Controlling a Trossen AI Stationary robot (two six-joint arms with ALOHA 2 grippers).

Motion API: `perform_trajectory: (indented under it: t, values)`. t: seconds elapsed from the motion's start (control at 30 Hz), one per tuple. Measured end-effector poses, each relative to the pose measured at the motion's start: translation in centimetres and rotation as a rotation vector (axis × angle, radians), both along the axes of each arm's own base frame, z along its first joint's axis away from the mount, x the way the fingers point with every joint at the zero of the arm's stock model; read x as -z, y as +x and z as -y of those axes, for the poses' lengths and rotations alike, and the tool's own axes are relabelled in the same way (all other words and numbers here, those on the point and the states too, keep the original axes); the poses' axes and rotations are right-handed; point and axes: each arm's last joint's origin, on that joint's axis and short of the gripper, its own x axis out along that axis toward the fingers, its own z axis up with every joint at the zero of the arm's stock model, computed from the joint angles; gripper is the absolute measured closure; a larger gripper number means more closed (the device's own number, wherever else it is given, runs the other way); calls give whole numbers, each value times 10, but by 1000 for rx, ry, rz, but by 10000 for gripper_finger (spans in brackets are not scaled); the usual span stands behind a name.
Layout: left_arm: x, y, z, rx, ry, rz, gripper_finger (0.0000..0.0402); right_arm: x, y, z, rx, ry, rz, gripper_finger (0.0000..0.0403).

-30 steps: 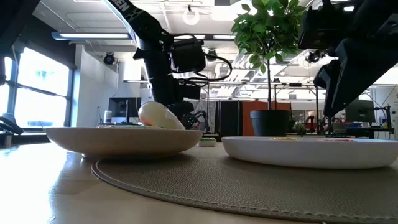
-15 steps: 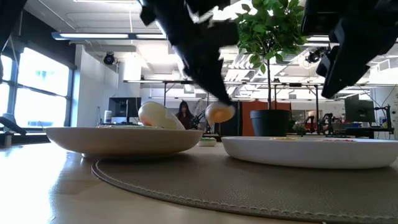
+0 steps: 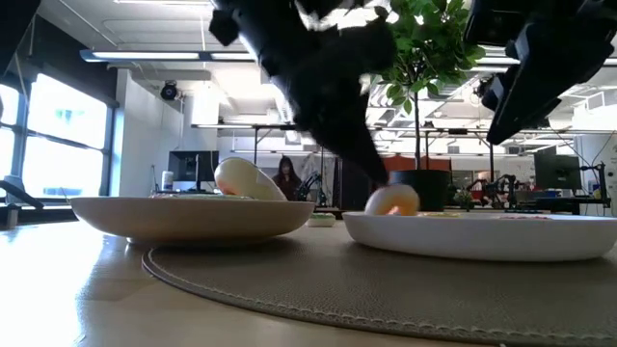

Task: Pick & Place donuts
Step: Put the small pink donut on the white plate, then put the top small green donut on the white plate

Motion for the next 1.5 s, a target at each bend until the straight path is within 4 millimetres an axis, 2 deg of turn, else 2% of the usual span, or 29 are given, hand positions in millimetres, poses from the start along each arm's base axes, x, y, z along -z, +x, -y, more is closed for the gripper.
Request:
perform_trajectory:
  t: [0.1, 0.27, 0.37, 0.5, 0.57, 0.67, 0.73, 0.93, 1.03, 1.27, 1.4, 1.5]
  values:
    - [9, 3, 0, -9, -6, -6, 313, 0, 0, 0, -1, -21, 7, 258]
    - [4, 4, -1, -26, 21, -27, 265, 0, 1, 1, -19, -40, 10, 258]
    - [-11, 8, -2, -76, 86, -42, 248, 0, 1, 1, -25, -43, 11, 258]
    - [-44, 10, -9, -190, 238, -69, 241, 0, 1, 1, -24, -43, 13, 258]
    - [-56, 10, -19, -239, 283, -92, 240, 0, 1, 1, -23, -41, 14, 258]
    - [-58, 13, -45, -285, 197, -112, 240, 0, 1, 1, -20, -40, 15, 258]
    - [-53, 12, -66, -307, 128, -138, 240, 0, 1, 1, -21, -40, 15, 258]
    - [-37, 7, -128, -426, 79, -166, 240, -1, 1, 2, -7, -64, 24, 258]
    - [-16, 9, -151, -458, 20, -158, 240, -1, 1, 3, 6, -80, 31, 258]
    - [22, 4, -181, -521, -13, -248, 241, -1, 2, 3, 14, -86, 37, 258]
    - [32, 8, -185, -527, -5, -245, 246, -1, 2, 3, 26, -104, 44, 258]
    - [36, 9, -184, -532, 10, -250, 277, -1, 2, 4, 30, -108, 46, 258]
